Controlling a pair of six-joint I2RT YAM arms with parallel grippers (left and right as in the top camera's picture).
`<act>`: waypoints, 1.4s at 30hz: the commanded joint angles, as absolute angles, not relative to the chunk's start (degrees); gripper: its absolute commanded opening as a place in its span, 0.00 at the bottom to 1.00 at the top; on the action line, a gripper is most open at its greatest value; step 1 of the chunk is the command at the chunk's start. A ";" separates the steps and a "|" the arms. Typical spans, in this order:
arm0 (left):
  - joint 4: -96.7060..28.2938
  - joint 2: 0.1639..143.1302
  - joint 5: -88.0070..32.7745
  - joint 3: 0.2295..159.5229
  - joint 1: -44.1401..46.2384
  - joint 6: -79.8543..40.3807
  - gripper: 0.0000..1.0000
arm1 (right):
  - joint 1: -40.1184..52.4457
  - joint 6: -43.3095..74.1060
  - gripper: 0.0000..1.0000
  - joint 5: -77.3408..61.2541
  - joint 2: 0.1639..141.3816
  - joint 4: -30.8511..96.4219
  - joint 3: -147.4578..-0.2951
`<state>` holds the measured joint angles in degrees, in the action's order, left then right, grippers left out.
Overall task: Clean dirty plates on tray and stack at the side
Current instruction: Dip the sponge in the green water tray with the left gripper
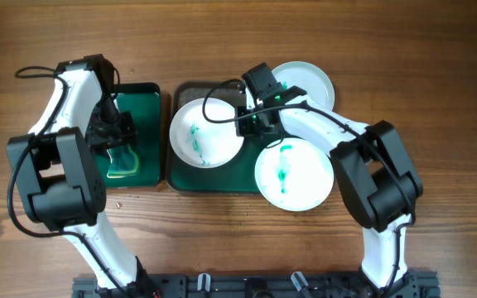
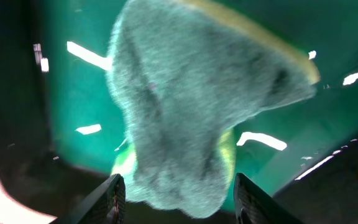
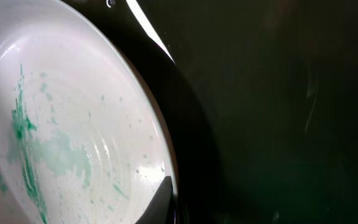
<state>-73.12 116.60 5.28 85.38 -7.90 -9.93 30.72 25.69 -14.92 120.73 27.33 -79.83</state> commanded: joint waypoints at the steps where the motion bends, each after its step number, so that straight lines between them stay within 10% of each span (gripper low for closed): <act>1: -71.44 116.07 8.86 86.24 -8.16 -7.60 0.53 | 31.18 25.65 0.04 -12.43 122.50 27.53 -80.14; 7: -62.24 116.16 7.70 80.34 -8.16 -5.89 0.46 | 31.18 25.61 0.04 -12.45 122.50 27.57 -80.14; 12: -61.19 116.16 5.39 78.65 -8.01 -4.27 0.04 | 31.18 25.65 0.04 -12.45 122.50 27.40 -80.14; 30: -63.61 100.44 -10.31 87.37 -6.81 -6.52 0.04 | 31.18 25.65 0.04 -13.61 122.50 27.03 -80.14; 42: -51.00 108.38 -10.83 80.07 12.03 -25.04 0.04 | 29.23 27.40 0.04 -14.46 122.50 29.52 -80.14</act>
<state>-52.16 103.74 -12.36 81.14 9.06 -18.33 30.04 26.89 -15.59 120.75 28.51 -80.05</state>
